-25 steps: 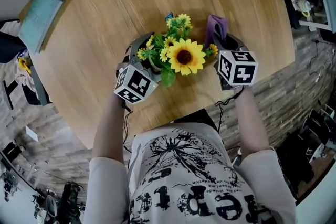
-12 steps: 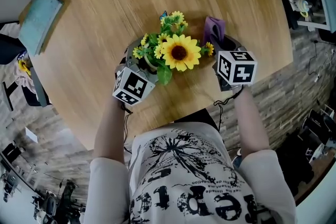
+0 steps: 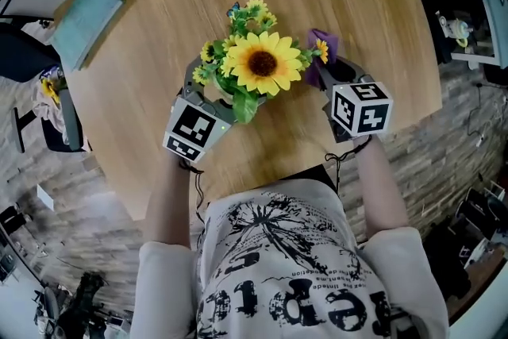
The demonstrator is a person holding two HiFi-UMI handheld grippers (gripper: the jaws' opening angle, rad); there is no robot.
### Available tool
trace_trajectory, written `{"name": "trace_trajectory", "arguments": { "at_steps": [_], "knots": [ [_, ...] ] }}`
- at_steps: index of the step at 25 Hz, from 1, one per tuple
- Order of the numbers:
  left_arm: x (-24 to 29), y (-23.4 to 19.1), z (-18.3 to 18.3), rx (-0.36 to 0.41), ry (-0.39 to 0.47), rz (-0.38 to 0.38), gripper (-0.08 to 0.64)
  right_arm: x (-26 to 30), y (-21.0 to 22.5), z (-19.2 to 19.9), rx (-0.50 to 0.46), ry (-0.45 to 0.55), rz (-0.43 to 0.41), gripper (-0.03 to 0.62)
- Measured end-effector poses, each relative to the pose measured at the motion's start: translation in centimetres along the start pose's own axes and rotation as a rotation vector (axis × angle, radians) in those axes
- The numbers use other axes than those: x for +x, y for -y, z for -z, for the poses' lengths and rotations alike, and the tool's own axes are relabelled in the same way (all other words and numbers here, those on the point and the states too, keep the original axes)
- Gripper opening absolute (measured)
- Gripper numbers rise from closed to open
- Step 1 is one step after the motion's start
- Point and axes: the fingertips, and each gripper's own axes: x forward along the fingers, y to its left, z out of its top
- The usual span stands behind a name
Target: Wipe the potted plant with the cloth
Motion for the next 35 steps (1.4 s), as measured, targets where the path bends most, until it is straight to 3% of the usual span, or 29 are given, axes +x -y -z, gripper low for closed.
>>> {"name": "trace_trajectory", "arguments": {
  "at_steps": [5,10,15,20,26,31,35],
  "knots": [
    [-3.3,-1.3,-2.9,-0.071,0.021,-0.028,0.525,0.3,-5.9,-3.3,-0.040,0.055,-0.148,0.078],
    [-5.6,-2.3,-5.3,-0.102,0.035,-0.106,0.525,-0.1,-11.2,-5.2,-0.101,0.076,-0.313,0.078],
    [-8.0,-3.2,-6.8,-0.138,0.054,-0.151,0.525,-1.4,-16.5,-7.5,-0.199,0.135,-0.453,0.077],
    [-9.7,-2.6,-9.0,-0.130,0.101,-0.158,0.525,-3.4,-19.0,-9.0,-0.314,0.220,-0.540,0.074],
    [-10.4,-2.1,-11.0,-0.133,0.147,-0.151,0.525,-4.7,-20.5,-10.0,-0.352,0.272,-0.611,0.074],
    [-11.0,-2.0,-12.4,-0.102,0.181,-0.154,0.525,-5.5,-24.3,-9.2,-0.477,0.308,-0.656,0.074],
    [-11.6,-1.7,-13.0,-0.094,0.194,-0.178,0.525,-6.4,-25.8,-8.7,-0.459,0.316,-0.692,0.074]
  ]
}}
